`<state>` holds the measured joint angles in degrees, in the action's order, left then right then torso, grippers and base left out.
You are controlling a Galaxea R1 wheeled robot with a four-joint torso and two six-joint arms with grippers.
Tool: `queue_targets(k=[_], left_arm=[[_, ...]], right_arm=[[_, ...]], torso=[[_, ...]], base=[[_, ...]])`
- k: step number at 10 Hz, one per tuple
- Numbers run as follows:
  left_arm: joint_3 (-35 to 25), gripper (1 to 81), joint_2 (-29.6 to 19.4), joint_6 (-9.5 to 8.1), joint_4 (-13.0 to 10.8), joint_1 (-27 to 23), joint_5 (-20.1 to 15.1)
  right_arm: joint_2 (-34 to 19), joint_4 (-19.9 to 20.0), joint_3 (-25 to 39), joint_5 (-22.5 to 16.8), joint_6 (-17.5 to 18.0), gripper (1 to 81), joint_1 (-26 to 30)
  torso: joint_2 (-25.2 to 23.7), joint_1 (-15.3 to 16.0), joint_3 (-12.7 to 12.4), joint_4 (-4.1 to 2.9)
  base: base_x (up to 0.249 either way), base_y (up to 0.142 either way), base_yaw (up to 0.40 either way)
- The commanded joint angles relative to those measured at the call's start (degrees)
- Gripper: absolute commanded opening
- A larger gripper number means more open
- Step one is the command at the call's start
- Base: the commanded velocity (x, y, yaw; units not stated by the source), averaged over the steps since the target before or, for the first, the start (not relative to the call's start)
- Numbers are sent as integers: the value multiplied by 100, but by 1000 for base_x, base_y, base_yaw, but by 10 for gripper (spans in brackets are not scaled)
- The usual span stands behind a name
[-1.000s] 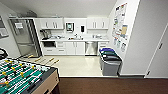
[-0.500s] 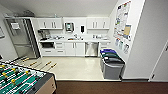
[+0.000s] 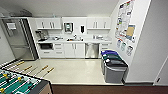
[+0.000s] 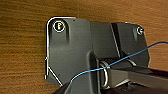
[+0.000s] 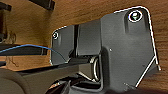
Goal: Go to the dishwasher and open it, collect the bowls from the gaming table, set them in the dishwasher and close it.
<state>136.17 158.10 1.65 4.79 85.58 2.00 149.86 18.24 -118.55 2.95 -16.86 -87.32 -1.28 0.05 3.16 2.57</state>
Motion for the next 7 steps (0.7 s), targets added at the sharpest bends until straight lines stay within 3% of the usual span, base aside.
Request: queue_targets(k=[1, 7], left_arm=[[-2, 811, -68, 20, 4, -256, -297], [-2, 811, -15, 29, -31, -256, -297]], right_arm=[[-155, -40, 79, -383, -10, 811, 245], [-164, 22, 70, -400, -10, 811, 289]], torso=[[0, 0, 0, 0], [2, 2, 0, 0]], base=[[277, 0, 0], [276, 0, 0]])
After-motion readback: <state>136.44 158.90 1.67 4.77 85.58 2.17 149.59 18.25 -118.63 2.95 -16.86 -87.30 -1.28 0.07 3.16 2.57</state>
